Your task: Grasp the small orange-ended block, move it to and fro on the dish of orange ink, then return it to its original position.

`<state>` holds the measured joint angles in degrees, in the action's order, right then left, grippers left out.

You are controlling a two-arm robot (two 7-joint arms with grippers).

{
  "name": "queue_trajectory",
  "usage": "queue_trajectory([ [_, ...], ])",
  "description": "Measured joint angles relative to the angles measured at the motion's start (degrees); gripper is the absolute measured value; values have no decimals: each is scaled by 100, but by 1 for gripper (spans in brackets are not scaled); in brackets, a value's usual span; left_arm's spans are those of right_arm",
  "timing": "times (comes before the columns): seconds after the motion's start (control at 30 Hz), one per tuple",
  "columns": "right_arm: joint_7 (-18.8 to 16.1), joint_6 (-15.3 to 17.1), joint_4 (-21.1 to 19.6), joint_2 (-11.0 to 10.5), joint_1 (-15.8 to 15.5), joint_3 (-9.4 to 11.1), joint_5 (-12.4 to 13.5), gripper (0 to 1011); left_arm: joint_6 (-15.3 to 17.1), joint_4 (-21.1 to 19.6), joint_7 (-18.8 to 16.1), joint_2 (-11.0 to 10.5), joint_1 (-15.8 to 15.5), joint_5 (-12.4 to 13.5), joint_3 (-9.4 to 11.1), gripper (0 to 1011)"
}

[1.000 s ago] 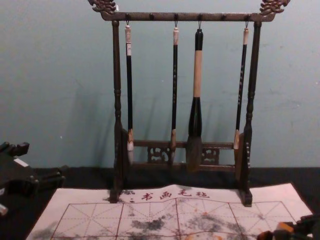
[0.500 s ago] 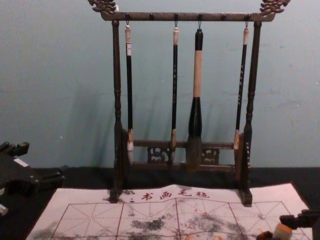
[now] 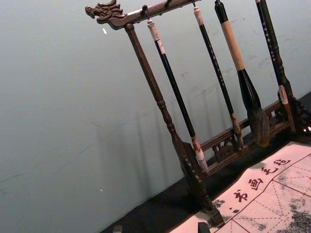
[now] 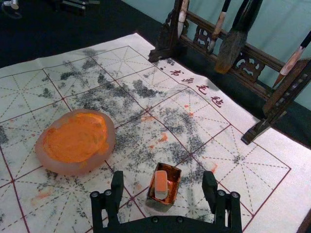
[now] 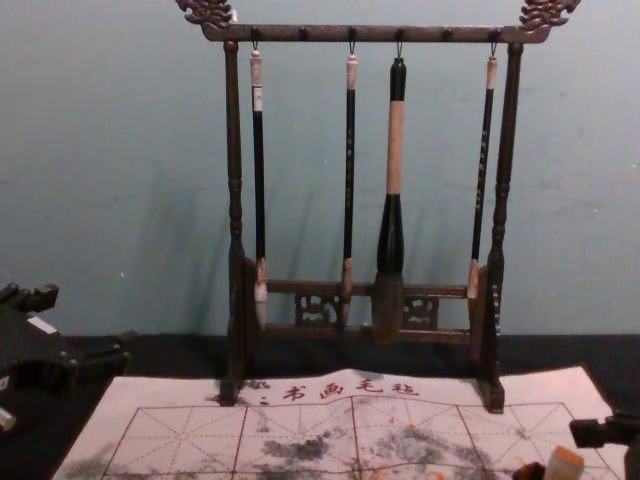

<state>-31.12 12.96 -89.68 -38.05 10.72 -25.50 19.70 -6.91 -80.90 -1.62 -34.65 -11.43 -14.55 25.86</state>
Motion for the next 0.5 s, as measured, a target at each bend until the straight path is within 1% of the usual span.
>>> queue_trajectory([
  [0.03, 0, 0, 0, 0, 0, 0, 0, 1002, 0, 0, 0, 0, 0, 0, 0, 1001],
  [0.2, 4, -9, -2, 1, -3, 1, -3, 1000, 0, 0, 0, 0, 0, 0, 0, 1001],
  [0.3, 41, -119, -37, 28, -25, 42, -3, 1000, 0, 0, 0, 0, 0, 0, 0, 1001],
  [0.43, 153, -308, -88, 121, -71, 177, 56, 1000, 0, 0, 0, 0, 0, 0, 0, 1001],
  [0.5, 280, -449, -116, 212, -116, 315, 129, 1000, 0, 0, 0, 0, 0, 0, 0, 1001],
])
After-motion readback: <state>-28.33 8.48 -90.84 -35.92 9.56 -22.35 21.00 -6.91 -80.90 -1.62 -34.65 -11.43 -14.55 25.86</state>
